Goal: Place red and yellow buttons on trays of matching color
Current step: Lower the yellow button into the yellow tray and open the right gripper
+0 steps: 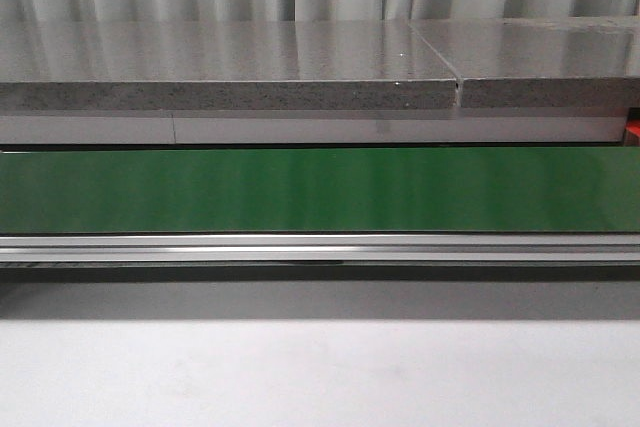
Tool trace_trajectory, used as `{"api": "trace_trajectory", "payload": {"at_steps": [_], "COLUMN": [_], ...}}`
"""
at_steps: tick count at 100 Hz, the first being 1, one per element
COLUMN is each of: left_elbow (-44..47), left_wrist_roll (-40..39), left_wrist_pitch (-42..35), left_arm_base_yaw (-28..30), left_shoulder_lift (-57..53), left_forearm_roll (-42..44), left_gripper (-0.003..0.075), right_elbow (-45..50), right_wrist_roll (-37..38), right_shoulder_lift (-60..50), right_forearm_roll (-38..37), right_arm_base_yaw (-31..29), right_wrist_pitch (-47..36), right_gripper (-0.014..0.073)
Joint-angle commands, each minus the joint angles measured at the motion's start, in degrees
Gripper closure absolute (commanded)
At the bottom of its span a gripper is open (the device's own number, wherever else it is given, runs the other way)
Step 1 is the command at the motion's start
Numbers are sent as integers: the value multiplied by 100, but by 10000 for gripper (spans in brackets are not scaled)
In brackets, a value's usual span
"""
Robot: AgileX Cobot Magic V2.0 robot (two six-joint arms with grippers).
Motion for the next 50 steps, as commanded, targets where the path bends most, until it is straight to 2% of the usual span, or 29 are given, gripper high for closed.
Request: {"api": "trace_trajectory", "payload": {"at_steps": [1,42,50], "left_elbow": [-147,-147,-147], "left_wrist_roll": [-38,-38,-38], "left_wrist_pitch": [-397,-397,-397], "left_arm_base_yaw": [-47,-47,-47], "left_shoulder_lift": [30,30,30], "left_forearm_roll": [-89,-89,-89], "left_gripper": [739,739,739], "right_elbow": [-14,0,0], "right_wrist_roll": [5,5,5], "right_shoulder_lift": [33,831,841], "right_forearm_roll": [121,121,121], "right_arm_base_yaw": [-35,-35,-35], "right_wrist_pitch": [-505,-639,-639], "right_gripper": [463,459,409]}}
